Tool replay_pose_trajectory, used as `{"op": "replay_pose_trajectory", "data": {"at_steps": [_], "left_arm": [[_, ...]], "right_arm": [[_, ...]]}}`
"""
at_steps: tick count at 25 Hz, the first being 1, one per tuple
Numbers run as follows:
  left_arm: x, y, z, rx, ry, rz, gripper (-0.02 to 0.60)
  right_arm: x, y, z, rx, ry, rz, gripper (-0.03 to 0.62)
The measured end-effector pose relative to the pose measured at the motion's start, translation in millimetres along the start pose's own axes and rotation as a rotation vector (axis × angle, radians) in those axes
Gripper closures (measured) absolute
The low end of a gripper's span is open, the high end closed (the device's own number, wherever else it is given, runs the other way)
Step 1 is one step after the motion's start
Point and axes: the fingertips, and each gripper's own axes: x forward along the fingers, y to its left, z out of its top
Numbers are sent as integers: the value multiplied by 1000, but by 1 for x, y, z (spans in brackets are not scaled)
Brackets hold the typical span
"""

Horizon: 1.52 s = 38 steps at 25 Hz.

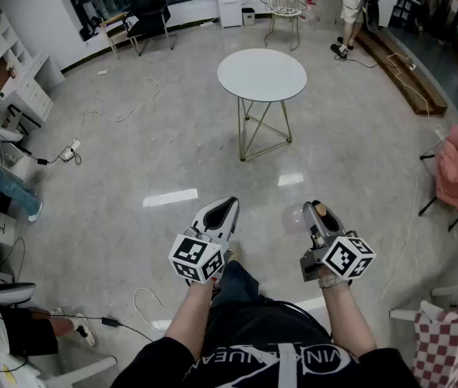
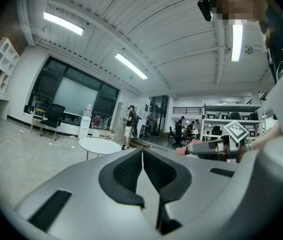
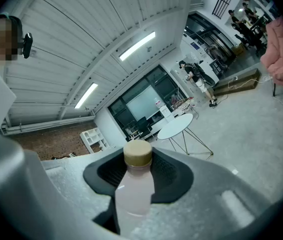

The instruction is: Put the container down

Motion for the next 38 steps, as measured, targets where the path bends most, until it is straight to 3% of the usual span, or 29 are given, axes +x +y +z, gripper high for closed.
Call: {"op": "replay_pose_trajectory", "data": {"at_steps": [28,38], "left_arm": [[152,188,32,-33,67,-80,566],[171,233,34,-49,71,-76,566]], "right_arm": [[217,-47,39,5,-24,-86,462],[265,-55,49,-48,-32,-103,462]]}}
